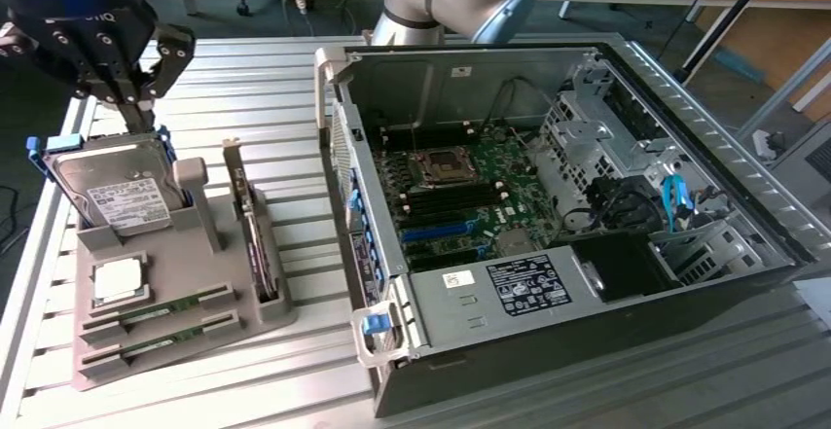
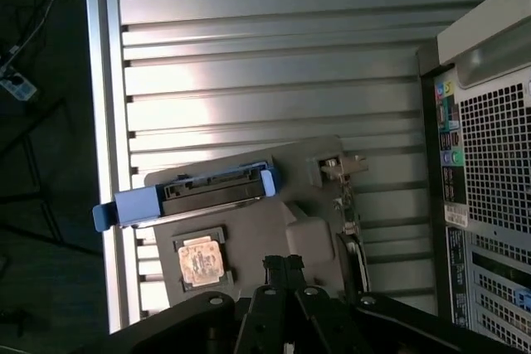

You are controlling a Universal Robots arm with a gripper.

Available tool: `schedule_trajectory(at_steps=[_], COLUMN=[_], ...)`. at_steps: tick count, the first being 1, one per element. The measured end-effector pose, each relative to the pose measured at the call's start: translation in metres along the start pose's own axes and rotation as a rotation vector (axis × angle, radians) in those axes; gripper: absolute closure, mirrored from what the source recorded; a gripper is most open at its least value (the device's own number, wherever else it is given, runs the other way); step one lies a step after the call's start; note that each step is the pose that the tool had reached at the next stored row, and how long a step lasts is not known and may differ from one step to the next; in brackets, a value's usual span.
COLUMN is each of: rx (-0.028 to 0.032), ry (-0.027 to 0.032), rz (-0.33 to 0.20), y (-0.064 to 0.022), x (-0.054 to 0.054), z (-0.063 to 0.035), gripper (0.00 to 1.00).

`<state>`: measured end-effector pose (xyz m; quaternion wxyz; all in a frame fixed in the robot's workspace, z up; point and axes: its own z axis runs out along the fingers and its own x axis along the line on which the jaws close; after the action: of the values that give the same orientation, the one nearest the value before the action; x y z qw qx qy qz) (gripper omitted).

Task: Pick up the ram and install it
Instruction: 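Reach for the ram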

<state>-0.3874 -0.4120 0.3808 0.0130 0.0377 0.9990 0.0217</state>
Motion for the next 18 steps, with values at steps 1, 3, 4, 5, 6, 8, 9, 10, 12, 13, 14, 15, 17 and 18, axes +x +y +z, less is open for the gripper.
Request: schedule_trajectory(at_steps=[1,3,4,5,6,8,9,10,12,13,14,15,17,18], rx=[0.0001,0.0010,0.0014,0.0022,0.0031,0.0039,0.0042,0.0043,0.0045,0.0044,0.0046,0.0048,0.0053,0.0058], ry=[0.0001,0.0000,0.0000,-0.0001,-0.0002,-0.0003,-0.0002,-0.0003,-0.0003,-0.0004,-0.0002,-0.0003,-0.0004,-0.0003], rz=[0.000,0.000,0.000,0.000,0.000,0.000,0.000,0.000,0.000,0.000,0.000,0.000,0.000,0.000], y=[-0.0019,-0.0067,-0.0084,-0.0102,-0.0123,-0.0170,-0.0195,-0.0220,-0.0270,-0.0298,-0.0318,-0.0391,-0.0450,-0.0494], x=[0.000,0.000,0.000,0.000,0.000,0.000,0.000,0.000,0.000,0.000,0.000,0.000,0.000,0.000], z=[-0.0001,-0.0004,-0.0004,-0.0005,-0.0006,-0.0007,-0.0008,-0.0008,-0.0008,-0.0007,-0.0008,-0.0008,-0.0008,-0.0010], gripper=[0.89,0.89,0.89,0.89,0.89,0.89,0.89,0.89,0.89,0.89,0.89,0.89,0.89,0.89])
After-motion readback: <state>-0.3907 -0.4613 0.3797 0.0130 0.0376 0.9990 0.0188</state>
